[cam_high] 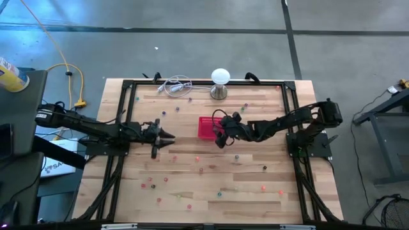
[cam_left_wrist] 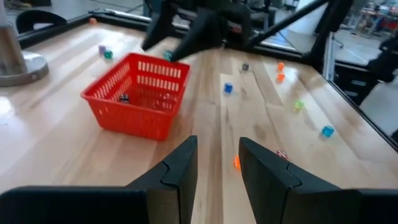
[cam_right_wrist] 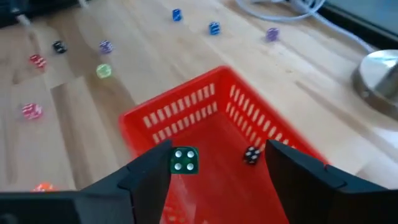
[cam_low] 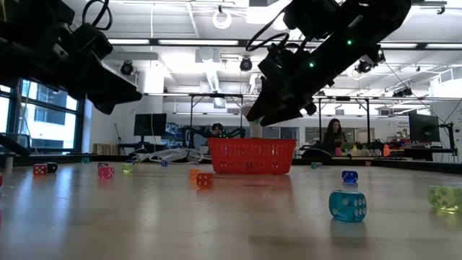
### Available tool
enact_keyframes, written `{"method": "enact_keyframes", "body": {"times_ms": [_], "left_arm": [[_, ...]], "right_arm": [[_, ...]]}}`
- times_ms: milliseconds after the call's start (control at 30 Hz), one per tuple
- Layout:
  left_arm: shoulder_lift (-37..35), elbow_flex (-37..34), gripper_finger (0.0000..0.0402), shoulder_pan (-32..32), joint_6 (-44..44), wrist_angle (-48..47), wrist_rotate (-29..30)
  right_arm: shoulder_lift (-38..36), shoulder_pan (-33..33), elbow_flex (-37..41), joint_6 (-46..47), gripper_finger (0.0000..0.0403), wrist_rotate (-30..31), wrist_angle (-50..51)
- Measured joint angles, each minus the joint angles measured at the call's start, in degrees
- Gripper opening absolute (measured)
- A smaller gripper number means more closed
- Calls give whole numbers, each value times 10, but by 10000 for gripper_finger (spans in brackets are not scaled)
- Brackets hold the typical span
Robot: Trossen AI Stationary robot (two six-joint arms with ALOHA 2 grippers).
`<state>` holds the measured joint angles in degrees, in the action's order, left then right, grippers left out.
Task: Pick & Place Dice
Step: Put the bottom green dice into the bin, then put the bottom purple dice into the bin
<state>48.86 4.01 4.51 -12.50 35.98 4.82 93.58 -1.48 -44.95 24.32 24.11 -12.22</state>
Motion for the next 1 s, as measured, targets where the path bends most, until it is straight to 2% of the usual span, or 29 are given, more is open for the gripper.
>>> {"method": "enact_keyframes", "body": {"times_ms": [133, 233, 367, 467, 600, 667, 833, 933, 1000], "left_arm": [[0, 0, 113, 0, -48, 10, -2], [0, 0, 113, 2, -79, 10, -5], [0, 0, 113, -3, -55, 28, 8], [0, 0, 113, -14, -27, 64, 31], [0, 0, 113, -29, -14, 91, 33], [0, 0, 113, -29, -28, 79, 27], [0, 0, 113, -27, -38, 11, -34], [0, 0, 113, -24, -42, -43, -47], [0, 0, 113, -13, -49, -82, -31]], "right_arm": [[8, -3, 0, -5, 244, -3, 33], [8, -4, 0, -26, 242, -3, 13], [7, -5, 0, -50, 242, -4, -25], [7, -8, 0, -34, 242, -19, -13], [14, -21, 0, -34, 242, -40, -3], [14, -24, 0, -60, 242, -37, -27], [14, -34, 0, -136, 242, 4, -141], [14, -53, 0, -159, 242, -6, -201], [14, -77, 0, -172, 242, -22, -230]]}}
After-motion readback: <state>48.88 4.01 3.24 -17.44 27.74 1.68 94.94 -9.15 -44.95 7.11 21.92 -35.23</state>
